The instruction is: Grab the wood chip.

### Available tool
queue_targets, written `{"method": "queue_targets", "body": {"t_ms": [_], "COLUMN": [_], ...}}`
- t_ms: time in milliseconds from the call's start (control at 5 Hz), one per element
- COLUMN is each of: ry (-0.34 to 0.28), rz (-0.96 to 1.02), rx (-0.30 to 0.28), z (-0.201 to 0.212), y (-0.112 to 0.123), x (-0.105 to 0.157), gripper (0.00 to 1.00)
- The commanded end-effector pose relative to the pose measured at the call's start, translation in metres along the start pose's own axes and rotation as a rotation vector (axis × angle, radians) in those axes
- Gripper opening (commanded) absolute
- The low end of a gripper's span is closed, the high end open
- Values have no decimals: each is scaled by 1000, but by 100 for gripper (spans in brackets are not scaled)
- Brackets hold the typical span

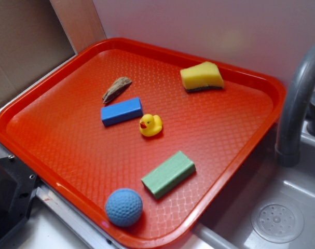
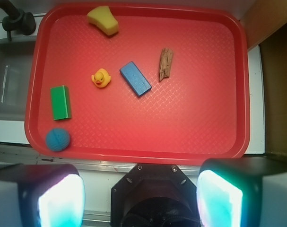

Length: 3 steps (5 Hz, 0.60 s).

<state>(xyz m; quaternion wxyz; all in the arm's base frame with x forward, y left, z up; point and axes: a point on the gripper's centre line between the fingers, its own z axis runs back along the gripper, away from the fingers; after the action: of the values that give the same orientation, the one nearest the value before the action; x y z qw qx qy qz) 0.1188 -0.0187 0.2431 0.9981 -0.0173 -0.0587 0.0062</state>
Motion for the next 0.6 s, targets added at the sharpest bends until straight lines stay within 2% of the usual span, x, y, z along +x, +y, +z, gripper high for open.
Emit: {"method": "queue_targets", "body": {"t_ms": [0,200,400], "ry": [0,126,89], "rz": [0,166,296], "rx": [0,22,-9], "z": [0,-44,-76], "y": [0,3,10], "x": [0,45,77], "gripper": [100,100,100]}}
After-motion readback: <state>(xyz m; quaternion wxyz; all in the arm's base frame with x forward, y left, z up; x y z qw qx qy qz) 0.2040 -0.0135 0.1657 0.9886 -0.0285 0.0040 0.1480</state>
